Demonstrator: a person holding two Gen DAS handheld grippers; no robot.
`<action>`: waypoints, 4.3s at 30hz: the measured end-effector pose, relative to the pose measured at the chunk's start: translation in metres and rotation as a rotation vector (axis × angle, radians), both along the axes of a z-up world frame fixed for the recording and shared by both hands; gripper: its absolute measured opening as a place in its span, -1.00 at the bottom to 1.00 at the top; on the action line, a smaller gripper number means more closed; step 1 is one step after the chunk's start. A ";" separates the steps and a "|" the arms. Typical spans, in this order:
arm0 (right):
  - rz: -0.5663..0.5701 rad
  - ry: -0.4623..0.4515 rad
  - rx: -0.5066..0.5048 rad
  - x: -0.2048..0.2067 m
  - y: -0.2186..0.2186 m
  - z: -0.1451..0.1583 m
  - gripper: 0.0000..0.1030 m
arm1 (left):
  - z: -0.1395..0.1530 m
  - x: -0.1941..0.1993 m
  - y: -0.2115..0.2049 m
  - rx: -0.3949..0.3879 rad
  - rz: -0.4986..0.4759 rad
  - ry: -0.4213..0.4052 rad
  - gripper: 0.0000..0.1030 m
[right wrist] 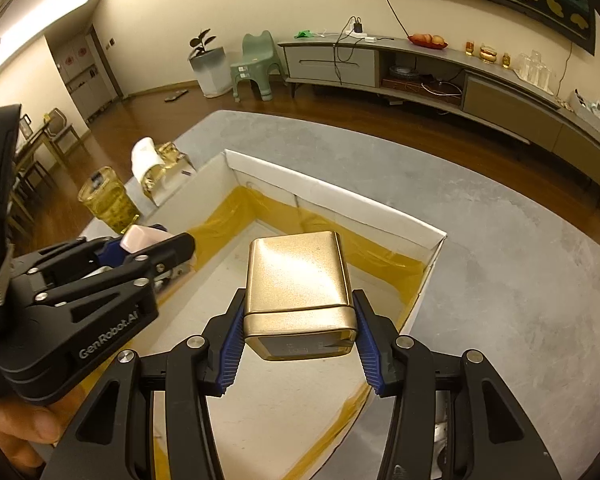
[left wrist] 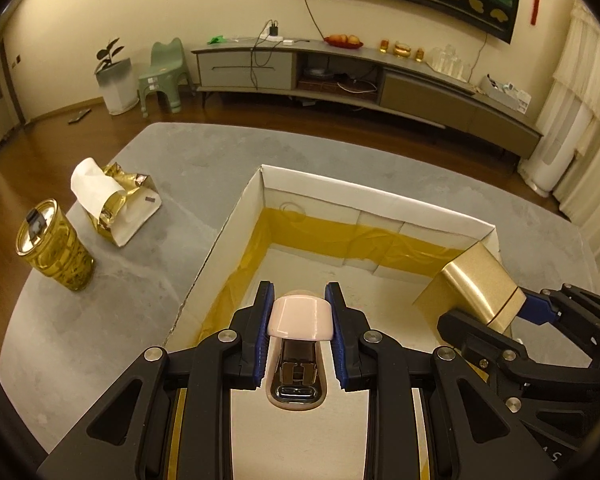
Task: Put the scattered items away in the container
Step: 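Carry the pink stapler and gold box with both tools over the white box, then open the left tool to drop the stapler while the right tool drops the gold box, then move both open tools back toward the remaining items on the table, then grasp the red action figure with the left tool while the right tool grasps the cream tissue pack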
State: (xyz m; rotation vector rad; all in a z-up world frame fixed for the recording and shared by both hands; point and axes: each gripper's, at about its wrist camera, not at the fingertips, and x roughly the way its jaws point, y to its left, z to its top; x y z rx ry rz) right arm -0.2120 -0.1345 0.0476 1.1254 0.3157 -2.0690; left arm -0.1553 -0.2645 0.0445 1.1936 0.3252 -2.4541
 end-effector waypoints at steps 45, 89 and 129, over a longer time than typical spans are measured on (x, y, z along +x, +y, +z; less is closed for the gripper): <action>0.016 -0.001 -0.162 0.027 0.029 0.036 0.30 | 0.019 0.032 -0.002 0.088 0.003 0.074 -0.14; -0.213 -0.016 0.055 0.137 0.262 -0.075 0.44 | -0.100 0.122 0.259 0.035 -0.476 -0.062 -0.13; -0.256 0.027 0.161 0.090 0.245 -0.120 0.46 | -0.119 0.095 0.243 0.032 -0.447 -0.038 -0.46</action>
